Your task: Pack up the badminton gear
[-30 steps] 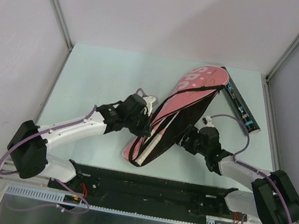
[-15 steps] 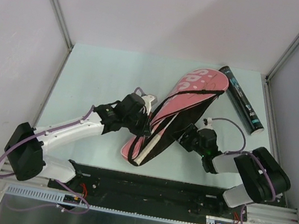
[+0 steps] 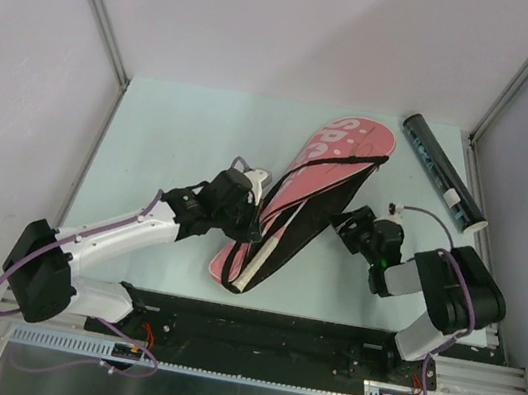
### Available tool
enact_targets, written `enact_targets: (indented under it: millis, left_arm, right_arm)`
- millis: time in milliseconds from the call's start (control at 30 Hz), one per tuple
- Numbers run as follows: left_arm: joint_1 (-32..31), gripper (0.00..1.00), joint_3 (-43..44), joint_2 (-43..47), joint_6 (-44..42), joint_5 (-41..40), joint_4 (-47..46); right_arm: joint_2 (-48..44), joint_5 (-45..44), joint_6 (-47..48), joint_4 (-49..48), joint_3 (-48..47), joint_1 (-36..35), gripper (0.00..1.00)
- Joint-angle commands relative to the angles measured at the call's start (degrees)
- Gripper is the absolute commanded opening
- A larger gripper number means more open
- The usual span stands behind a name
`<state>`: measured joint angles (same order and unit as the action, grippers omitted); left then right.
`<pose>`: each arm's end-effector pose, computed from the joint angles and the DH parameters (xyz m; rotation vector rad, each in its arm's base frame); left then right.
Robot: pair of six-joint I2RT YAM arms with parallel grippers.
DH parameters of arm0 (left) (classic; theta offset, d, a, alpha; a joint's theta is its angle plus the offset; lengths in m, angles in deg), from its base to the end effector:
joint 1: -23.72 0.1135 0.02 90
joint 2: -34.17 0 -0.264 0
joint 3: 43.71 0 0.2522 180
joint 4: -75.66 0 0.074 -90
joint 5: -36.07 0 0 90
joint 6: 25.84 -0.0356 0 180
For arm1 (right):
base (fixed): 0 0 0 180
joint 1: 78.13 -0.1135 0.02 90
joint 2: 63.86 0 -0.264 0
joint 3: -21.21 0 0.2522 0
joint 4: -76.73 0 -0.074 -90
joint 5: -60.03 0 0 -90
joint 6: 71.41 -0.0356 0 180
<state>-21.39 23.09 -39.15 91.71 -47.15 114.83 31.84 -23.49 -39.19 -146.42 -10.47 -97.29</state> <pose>0.1884 -0.1951 0.2595 0.4395 2.4521 -0.7196 0.2432 0.0888 0.1105 0.6071 1.9764 0.9770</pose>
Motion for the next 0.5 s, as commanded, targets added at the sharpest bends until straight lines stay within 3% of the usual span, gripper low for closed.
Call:
enact_targets:
  millis: [0,67,167,333,467]
  left_arm:
    - [-0.2,0.00,0.0,2.6,2.2,0.7,-3.0]
    - [-0.2,0.00,0.1,2.7,2.2,1.2,-3.2]
    - [-0.2,0.00,0.3,3.1,1.7,1.4,-3.1]
    - [-0.2,0.00,0.5,3.4,1.5,2.4,-3.0]
    - [-0.2,0.00,0.2,4.1,1.7,2.6,-3.0]
  right_arm:
    - [-6.5,-2.2,11.9,19.4,-2.7,5.7,0.69]
    - [-5.2,1.8,13.7,22.3,-5.5,9.8,0.75]
    - [1.2,10.6,14.0,20.7,-10.6,14.4,0.76]
    - [9.1,16.7,13.4,13.8,-16.4,14.5,0.74]
    - [12.4,15.8,12.1,11.5,-19.2,11.8,0.72]
